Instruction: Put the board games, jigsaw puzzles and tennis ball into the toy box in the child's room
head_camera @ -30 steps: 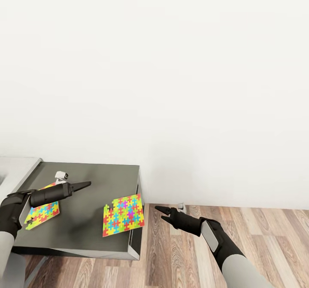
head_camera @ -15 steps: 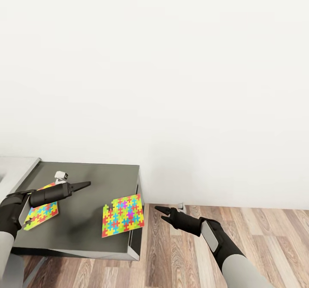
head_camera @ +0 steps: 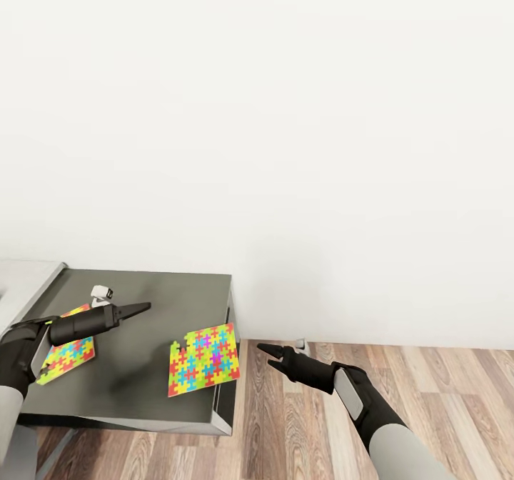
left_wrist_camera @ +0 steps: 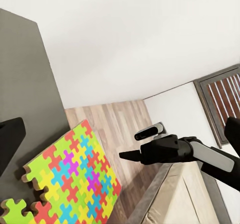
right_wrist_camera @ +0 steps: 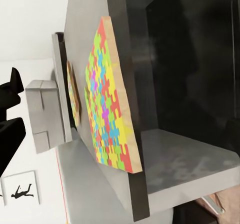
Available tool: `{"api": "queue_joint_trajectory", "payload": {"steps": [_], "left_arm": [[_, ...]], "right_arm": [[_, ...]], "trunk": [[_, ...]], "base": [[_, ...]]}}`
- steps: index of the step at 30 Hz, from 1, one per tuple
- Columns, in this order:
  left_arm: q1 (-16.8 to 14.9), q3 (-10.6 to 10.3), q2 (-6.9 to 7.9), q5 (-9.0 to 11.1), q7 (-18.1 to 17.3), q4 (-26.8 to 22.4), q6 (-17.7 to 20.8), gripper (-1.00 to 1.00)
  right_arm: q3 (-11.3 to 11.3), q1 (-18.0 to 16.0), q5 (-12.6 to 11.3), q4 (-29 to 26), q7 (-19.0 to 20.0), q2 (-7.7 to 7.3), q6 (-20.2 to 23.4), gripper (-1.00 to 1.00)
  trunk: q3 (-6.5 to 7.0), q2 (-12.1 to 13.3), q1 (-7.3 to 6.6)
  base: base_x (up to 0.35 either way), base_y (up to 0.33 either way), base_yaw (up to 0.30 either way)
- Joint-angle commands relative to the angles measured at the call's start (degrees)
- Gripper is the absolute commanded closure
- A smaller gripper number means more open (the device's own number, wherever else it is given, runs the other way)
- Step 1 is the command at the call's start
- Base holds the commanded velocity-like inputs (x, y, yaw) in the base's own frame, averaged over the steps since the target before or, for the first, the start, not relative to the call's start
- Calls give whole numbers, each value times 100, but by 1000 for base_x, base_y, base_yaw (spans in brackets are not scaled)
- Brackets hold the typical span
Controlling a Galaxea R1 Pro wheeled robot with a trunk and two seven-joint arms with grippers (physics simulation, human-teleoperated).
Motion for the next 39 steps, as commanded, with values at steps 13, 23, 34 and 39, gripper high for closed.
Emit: {"api": "queue_joint_trajectory", "payload": {"steps": [13, 23, 34, 39], "left_arm": [[3, 1, 2, -5, -21, 1, 60, -100], [5, 1, 1, -3, -21, 1, 54, -100], [5, 1, 0, -7, -21, 1, 53, -100], [5, 1, 1, -8, -21, 1, 54, -100]], "right_arm": [[-24, -3, -2, 0, -8, 6, 40, -100], [-24, -3, 0, 2, -13, 6, 41, -100], [-24, -3, 5, 3, -14, 6, 48, -100], [-24, -3, 5, 4, -14, 6, 49, -100]], "trunk": [[-6, -5, 1], [-6, -5, 1], [-6, -5, 1], [-6, -5, 1]], "base": [[0, 85, 0], [0, 110, 0], [0, 119, 0], [0, 20, 0]]}}
